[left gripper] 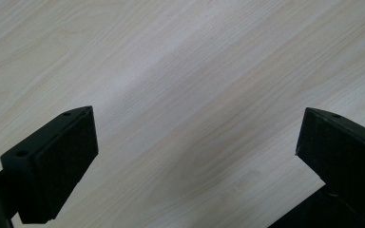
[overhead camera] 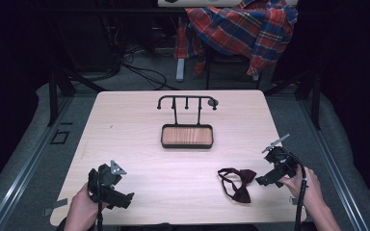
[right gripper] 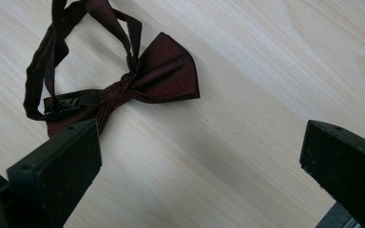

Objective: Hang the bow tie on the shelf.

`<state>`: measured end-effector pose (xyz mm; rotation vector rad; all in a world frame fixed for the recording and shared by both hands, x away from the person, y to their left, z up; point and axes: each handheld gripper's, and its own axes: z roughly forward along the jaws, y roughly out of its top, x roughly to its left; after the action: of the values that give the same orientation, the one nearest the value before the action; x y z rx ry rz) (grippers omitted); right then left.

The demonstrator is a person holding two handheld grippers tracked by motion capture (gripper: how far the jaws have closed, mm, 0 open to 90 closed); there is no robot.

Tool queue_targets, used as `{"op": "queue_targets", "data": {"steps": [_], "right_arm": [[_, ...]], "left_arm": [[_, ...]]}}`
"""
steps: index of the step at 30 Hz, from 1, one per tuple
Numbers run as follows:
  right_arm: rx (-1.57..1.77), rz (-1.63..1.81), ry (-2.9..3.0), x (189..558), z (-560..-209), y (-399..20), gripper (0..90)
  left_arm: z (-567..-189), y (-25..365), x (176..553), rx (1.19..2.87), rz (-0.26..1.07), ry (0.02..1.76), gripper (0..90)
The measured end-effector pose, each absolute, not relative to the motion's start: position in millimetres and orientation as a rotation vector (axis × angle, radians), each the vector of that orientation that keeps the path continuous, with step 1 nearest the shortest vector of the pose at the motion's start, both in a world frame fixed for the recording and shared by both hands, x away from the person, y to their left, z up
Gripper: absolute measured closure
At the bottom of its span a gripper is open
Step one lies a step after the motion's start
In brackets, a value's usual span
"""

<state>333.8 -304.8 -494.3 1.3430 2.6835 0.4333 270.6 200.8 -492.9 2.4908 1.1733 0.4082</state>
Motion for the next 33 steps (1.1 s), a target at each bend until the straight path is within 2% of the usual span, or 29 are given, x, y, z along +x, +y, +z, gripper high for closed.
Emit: {"op": "queue_targets", "data": {"steps": [18,33], "right_arm": [[1.156,0.478,2.693,337,-490,-280,0.4],[1.030,0.424,2.782,357,-511,-248,5.7]], "left_arm": [[-493,200,271,2.492,0.405,1.178,0.1],[-494,200,271,2.496,0.405,1.183,0.1]]}}
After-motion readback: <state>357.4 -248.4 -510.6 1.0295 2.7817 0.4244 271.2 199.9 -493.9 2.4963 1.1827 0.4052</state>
